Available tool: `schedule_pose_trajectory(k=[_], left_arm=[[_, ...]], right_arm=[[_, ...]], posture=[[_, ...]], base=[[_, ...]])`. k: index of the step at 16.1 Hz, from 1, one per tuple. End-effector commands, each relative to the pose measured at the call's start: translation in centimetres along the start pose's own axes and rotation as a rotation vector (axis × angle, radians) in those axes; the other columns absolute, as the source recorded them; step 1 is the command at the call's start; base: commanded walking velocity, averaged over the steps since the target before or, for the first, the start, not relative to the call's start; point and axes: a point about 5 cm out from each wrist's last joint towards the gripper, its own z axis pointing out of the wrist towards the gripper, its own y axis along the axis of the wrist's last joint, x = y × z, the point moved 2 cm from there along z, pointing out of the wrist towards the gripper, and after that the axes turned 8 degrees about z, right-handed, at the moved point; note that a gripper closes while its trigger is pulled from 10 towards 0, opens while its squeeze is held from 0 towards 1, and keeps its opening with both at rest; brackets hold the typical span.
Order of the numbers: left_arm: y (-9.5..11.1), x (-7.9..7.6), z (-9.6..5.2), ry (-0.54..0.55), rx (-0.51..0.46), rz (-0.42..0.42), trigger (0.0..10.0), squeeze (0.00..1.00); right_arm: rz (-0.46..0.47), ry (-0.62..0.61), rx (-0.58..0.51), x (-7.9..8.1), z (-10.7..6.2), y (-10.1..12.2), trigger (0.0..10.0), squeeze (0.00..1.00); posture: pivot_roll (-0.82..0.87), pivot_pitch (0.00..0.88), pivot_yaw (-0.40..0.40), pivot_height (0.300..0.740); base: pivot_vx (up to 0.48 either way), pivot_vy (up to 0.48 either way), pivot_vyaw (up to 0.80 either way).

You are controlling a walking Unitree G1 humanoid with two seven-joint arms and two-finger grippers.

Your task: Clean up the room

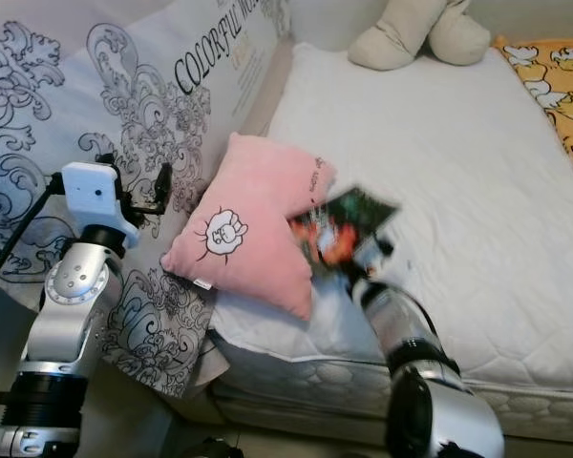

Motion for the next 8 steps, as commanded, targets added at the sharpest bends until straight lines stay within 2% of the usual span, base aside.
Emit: schedule_pose_trajectory(k=[1, 3, 6, 8], left_arm=[[0.2, 0.1, -0.1, 0.007, 0.004, 0.014, 10.0, 0.0], [0.1, 0.0, -0.2, 0.012, 0.008, 0.004, 10.0, 0.0], [0.1, -0.5, -0.1, 0.008, 0.014, -0.018, 10.0, 0.0], [0.1, -0.8, 0.0, 0.005, 0.015, -0.027, 10.0, 0.0]], right_arm=[[-0.062, 0.012, 0.025, 0.3, 0.1, 0.0, 0.0, 0.0], [-0.148, 0.0, 0.02, -0.3, -0.2, 1.0, 0.0, 0.0], [-0.445, -0.063, 0.057, -1.0, -0.5, 2.8, 0.0, 0.0], [-0.534, -0.059, 0.078, -0.7, -0.6, 3.7, 0.0, 0.0]], posture=[[0.03, 0.0, 0.08, 0.723], [0.02, 0.0, 0.077, 0.723], [0.01, 0.0, 0.073, 0.723], [0.0, 0.0, 0.071, 0.723]], base=[[0.0, 0.0, 0.0], [0.0, 0.0, 0.0], [0.0, 0.0, 0.0], [0.0, 0.0, 0.0]])
